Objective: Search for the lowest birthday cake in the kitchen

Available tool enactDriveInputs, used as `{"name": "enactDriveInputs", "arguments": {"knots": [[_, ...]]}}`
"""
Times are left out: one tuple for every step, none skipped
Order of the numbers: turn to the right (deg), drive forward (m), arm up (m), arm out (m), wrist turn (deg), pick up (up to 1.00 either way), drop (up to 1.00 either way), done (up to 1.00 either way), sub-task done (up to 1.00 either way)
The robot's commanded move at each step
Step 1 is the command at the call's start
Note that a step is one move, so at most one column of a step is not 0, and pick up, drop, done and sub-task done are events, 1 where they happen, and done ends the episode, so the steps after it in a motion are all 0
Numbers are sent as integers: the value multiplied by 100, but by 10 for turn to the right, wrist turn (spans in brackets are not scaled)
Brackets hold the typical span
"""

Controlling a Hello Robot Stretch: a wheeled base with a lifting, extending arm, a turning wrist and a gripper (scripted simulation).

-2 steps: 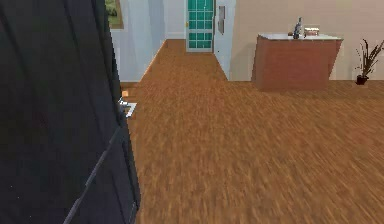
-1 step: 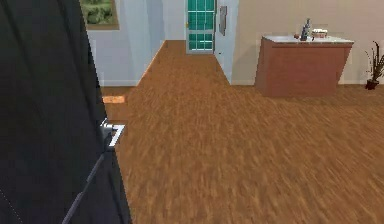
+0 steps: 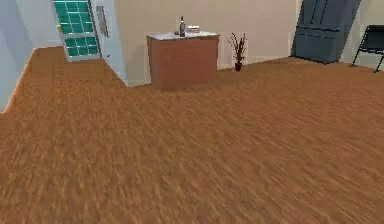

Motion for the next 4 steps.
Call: {"name": "enactDriveInputs", "arguments": {"knots": [[0, 100, 0, 0, 0, 0, 0, 0, 0], [0, 100, 0, 0, 0, 0, 0, 0, 0], [30, 0, 0, 0, 0, 0, 0, 0, 0], [0, 100, 0, 0, 0, 0, 0, 0, 0]]}}
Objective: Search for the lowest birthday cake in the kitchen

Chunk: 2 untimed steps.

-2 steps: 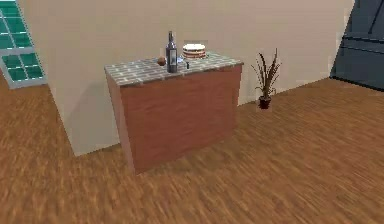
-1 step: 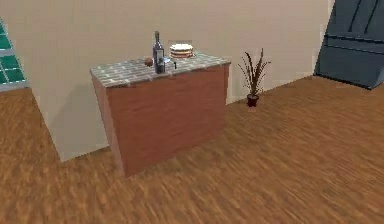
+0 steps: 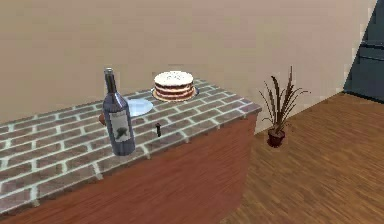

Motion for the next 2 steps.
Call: {"name": "enactDriveInputs", "arguments": {"knots": [[30, 0, 0, 0, 0, 0, 0, 0, 0], [0, 25, 0, 0, 0, 0, 0, 0, 0]]}}
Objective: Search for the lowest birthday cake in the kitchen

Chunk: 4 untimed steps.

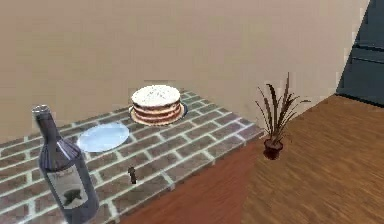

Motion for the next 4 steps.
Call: {"name": "enactDriveInputs", "arguments": {"knots": [[450, 0, 0, 0, 0, 0, 0, 0, 0], [450, 0, 0, 0, 0, 0, 0, 0, 0], [450, 0, 0, 0, 0, 0, 0, 0, 0], [30, 0, 0, 0, 0, 0, 0, 0, 0]]}}
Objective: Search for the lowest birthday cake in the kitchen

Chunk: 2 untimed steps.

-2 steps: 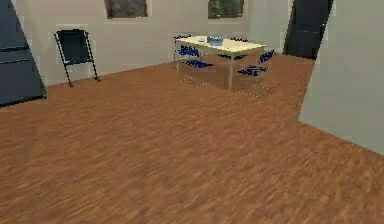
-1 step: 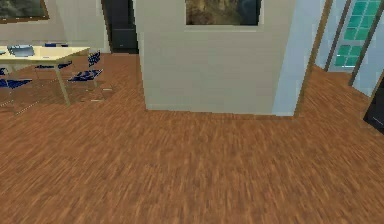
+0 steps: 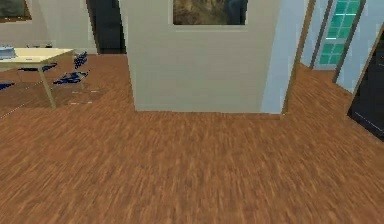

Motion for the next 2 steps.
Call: {"name": "enactDriveInputs", "arguments": {"knots": [[0, 5, 0, 0, 0, 0, 0, 0, 0], [-390, 0, 0, 0, 0, 0, 0, 0, 0]]}}
